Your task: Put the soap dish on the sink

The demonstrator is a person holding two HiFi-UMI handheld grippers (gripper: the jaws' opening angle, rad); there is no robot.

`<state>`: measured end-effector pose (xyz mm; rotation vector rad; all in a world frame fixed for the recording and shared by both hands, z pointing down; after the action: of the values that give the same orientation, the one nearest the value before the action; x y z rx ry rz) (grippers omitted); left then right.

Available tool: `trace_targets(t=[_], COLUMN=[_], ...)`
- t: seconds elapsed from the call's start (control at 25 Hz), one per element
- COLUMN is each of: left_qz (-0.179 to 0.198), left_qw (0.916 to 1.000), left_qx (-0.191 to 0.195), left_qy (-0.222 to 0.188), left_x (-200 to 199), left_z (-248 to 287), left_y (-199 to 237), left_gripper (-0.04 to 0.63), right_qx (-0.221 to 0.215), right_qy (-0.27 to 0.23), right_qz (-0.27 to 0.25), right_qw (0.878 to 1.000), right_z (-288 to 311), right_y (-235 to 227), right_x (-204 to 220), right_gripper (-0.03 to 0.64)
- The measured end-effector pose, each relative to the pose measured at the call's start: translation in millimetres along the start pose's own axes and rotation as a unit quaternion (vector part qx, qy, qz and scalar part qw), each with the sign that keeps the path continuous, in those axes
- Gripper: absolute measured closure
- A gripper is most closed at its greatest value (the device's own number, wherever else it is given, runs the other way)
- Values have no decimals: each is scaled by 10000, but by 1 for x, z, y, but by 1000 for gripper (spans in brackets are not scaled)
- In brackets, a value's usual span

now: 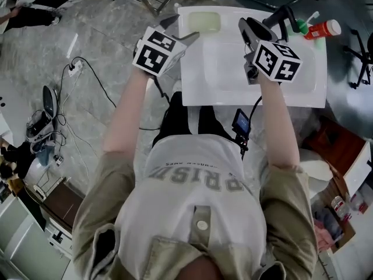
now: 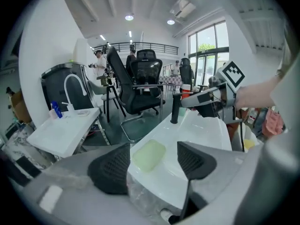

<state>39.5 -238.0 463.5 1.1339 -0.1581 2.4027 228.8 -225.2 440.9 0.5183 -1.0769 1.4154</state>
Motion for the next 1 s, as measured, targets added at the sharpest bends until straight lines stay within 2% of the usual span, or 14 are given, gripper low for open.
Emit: trace_targets(t=[0.2, 0.4, 0.72, 1.0], left_qz=[-48, -229, -564, -616], left_qw=[9972, 9883, 9582, 9387], left_qx=[-499, -1048, -1954, -2302], left_qy=[-548, -1085, -2011, -2491], left_x=[-15, -25, -26, -22], left_z=[-37, -75, -128, -158], left_y=[-25, -52, -78, -89], left_gripper=[279, 305, 397, 485], right_qx=[-44, -153, -145, -66], right_qy=[-668, -1218, -1848, -2160], right_qz=[-218, -463, -1065, -1253], right_qw=[9975, 9914, 9769, 9683], right_z=[-48, -94, -145, -162], right_y=[6, 15, 40, 66], right_x=[-20, -33, -35, -34], right_gripper=[522, 522, 532, 565])
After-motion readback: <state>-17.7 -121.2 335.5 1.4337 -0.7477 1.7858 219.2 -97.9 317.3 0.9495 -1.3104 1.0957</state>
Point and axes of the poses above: the fingertips, and each gripper's own axes: z forward along the fingers, y to its left, x out of its underside, the point moved 4 cm from there along -z, backward along the fingers, and after that the axes turned 7 degrees about x, right-handed, at the moved point
